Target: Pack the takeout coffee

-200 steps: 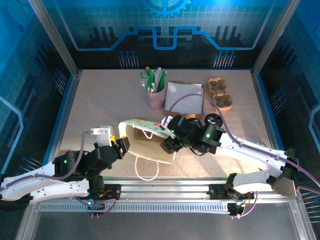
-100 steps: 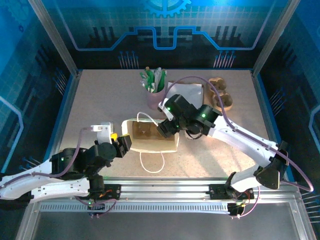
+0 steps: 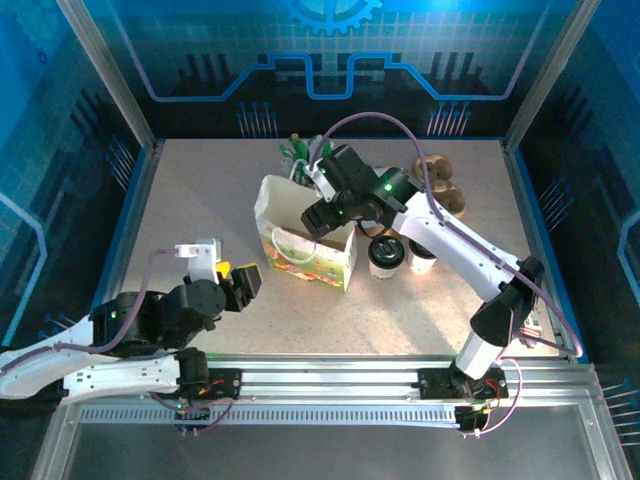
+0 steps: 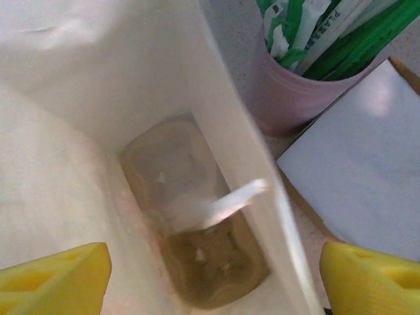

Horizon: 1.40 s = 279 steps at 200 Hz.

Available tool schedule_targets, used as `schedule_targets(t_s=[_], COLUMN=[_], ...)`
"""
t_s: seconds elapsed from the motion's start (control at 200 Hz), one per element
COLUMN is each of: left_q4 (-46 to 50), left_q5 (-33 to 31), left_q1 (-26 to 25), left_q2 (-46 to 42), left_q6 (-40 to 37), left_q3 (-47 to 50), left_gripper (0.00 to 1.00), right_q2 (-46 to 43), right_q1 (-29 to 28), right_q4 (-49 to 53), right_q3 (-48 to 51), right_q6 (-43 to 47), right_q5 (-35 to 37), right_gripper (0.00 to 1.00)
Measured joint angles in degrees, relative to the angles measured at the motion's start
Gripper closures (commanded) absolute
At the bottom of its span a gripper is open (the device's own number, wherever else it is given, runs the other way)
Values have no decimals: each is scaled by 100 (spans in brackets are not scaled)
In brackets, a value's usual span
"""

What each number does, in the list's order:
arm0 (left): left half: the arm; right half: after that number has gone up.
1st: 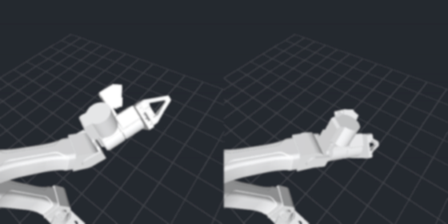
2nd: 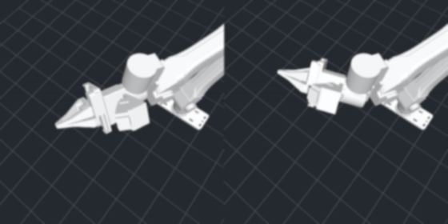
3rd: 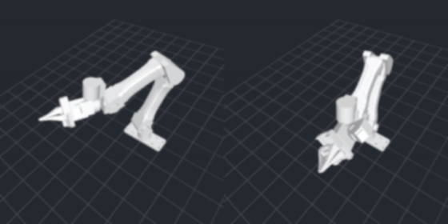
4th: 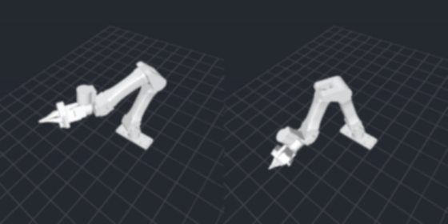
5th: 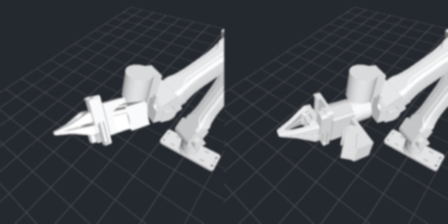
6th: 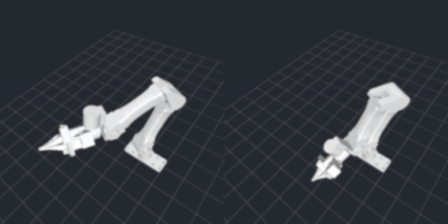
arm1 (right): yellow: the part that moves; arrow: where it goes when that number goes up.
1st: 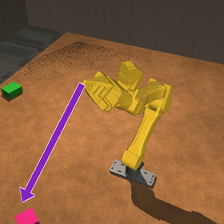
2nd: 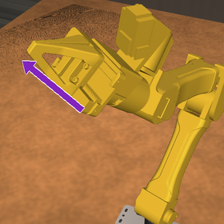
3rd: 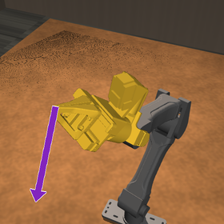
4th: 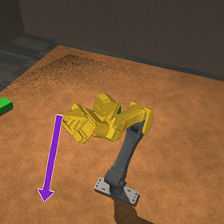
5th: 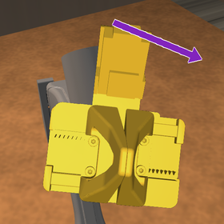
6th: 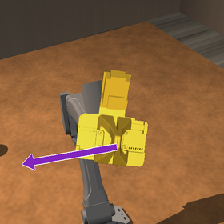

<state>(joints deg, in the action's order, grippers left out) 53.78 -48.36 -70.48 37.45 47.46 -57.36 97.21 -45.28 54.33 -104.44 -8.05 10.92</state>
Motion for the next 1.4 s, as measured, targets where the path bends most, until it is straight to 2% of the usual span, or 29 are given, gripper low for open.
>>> schedule_targets(t_s=[0.17,0.285,0.305,0.39,0.54,0.635,0.735,0.825,1.011,1.191,1.396], left_q4=[48,35,35,37,76,85,162,195,190,188,81], left_q5=[-31,-85,-90,-138,-238,-223,-35,404,1930,3250,4105], left_q1=[2,2,2,2,160,437,841,1357,2986,4262,4970], left_q2=[11,48,52,79,140,155,315,654,1318,1856,2190], left_q6=[-133,-286,-315,-448,-745,-951,-1185,-1381,-1657,-1718,-1692], left_q3=[-101,-234,-256,-348,-586,-767,-1097,-1438,-1609,-1869,-2068], left_gripper=[26,26,21,17,5,4,3,4,3,3,3], right_q2=[31,31,31,-39,-798,-1325,-1781,-1934,-1943,-1912,-1624], right_q1=[96,186,192,254,695,1141,1331,1401,1648,1659,1646], right_q4=[157,260,291,332,168,125,37,44,94,103,0], right_q3=[-511,-839,-887,-966,-205,402,1211,1805,2721,3158,3368], right_q6=[92,168,166,160,-61,-284,-527,-686,-734,-671,-527], right_q5=[42,44,57,157,181,214,225,197,155,-142,-407], right_gripper=[9,5,4,0,0,0,0,0,0,2,9])
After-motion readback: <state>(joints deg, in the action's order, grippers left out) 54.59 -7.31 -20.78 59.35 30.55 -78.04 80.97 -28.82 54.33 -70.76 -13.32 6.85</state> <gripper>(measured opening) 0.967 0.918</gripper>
